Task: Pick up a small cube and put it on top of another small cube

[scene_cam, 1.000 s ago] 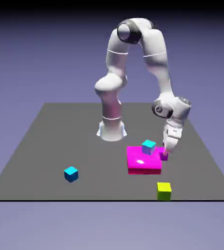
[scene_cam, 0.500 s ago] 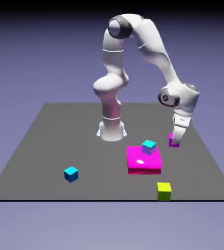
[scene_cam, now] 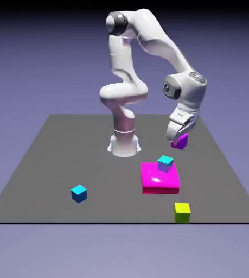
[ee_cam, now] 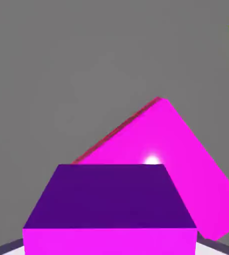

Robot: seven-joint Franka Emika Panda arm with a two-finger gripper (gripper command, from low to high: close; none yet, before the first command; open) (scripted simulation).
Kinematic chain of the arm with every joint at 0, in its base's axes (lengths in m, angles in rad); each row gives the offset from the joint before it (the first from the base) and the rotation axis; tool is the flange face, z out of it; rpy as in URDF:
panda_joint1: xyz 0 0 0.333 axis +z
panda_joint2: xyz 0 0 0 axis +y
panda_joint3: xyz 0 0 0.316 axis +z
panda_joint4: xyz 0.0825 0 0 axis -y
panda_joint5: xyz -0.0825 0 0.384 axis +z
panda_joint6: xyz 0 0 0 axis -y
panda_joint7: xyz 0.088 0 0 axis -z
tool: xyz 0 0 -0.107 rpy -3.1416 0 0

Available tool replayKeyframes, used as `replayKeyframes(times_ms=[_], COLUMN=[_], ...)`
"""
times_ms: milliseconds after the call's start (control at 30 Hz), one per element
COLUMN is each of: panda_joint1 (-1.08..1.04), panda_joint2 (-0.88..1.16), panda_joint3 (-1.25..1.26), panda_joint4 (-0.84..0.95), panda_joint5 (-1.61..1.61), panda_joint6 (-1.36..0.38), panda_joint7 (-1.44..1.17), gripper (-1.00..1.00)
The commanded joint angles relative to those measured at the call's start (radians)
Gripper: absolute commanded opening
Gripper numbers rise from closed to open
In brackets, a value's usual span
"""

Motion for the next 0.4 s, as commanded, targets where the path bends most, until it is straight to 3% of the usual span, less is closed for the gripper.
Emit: replayKeyframes(times_ms=[0, 67, 267, 300, 367], panda_joint1=[0.018, 0.019, 0.007, 0.007, 0.009], panda_joint2=[-0.003, -0.003, 0.144, 0.144, 0.116], panda_joint3=[-0.019, -0.02, -0.015, -0.015, -0.016], panda_joint4=[-0.036, -0.038, -0.122, -0.122, -0.106], panda_joint5=[-0.014, -0.015, -0.061, -0.061, -0.052], panda_joint6=[0.01, 0.01, 0.237, 0.237, 0.193], panda_joint7=[-0.008, -0.009, 0.031, 0.031, 0.023], gripper=[-1.0, -1.0, -1.0, 1.0, 1.0])
